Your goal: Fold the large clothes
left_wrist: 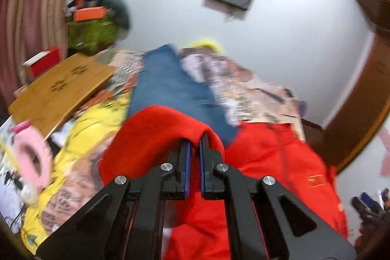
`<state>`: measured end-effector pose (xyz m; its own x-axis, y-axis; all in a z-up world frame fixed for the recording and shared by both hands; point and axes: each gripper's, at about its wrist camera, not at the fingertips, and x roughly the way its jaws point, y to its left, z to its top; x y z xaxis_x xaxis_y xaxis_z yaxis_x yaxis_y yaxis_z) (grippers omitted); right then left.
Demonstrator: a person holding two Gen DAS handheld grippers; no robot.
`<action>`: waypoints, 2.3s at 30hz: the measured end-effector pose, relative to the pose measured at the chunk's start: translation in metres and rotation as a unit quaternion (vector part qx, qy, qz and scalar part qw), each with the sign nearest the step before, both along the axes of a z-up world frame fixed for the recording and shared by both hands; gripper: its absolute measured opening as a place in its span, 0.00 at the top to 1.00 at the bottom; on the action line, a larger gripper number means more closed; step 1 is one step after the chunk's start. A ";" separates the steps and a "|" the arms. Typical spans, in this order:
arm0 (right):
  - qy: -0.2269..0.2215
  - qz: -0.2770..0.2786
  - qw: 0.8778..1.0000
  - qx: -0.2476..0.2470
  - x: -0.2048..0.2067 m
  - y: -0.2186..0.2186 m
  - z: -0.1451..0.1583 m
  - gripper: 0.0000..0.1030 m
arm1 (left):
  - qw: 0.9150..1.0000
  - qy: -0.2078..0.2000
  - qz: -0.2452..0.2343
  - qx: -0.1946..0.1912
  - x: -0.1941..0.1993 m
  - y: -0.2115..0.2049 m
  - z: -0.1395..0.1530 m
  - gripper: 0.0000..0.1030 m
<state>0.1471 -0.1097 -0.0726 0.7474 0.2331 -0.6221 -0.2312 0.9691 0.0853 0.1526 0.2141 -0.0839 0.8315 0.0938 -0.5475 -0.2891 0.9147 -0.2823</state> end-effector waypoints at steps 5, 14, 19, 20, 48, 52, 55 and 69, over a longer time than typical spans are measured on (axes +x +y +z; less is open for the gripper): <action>-0.009 -0.004 1.000 0.009 -0.004 -0.013 0.002 0.00 | 0.997 -0.004 -0.077 0.007 0.030 -0.063 0.015 0.95; -0.010 -0.010 1.000 -0.011 -0.008 -0.032 -0.005 0.00 | 0.975 0.101 -0.194 0.026 0.077 -0.169 -0.046 0.95; 0.001 -0.011 1.000 -0.020 -0.007 -0.038 -0.014 0.00 | 0.954 0.172 -0.245 0.033 0.073 -0.208 -0.094 0.95; 0.004 -0.009 1.000 -0.019 -0.006 -0.039 -0.016 0.00 | 0.950 0.183 -0.252 0.037 0.071 -0.212 -0.102 0.94; 0.031 0.268 0.958 -0.095 0.010 0.153 -0.040 0.00 | 0.986 0.142 -0.045 0.079 -0.031 -0.004 -0.068 0.43; 0.065 0.312 0.941 -0.115 0.012 0.191 -0.060 0.00 | 0.984 0.161 -0.028 0.072 -0.040 0.013 -0.088 0.43; 0.098 0.337 0.926 -0.142 0.014 0.222 -0.084 0.02 | 0.983 0.173 -0.023 0.062 -0.045 0.021 -0.103 0.43; 0.082 0.410 0.846 -0.332 -0.003 0.307 -0.165 0.43 | 0.976 0.217 0.001 0.019 -0.070 0.045 -0.145 0.43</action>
<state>0.1443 0.1977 -0.2375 0.3952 0.1897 -0.8988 -0.8864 0.3357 -0.3188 0.0825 0.2594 -0.2291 0.5226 0.1225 -0.8437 -0.3762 0.9212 -0.0992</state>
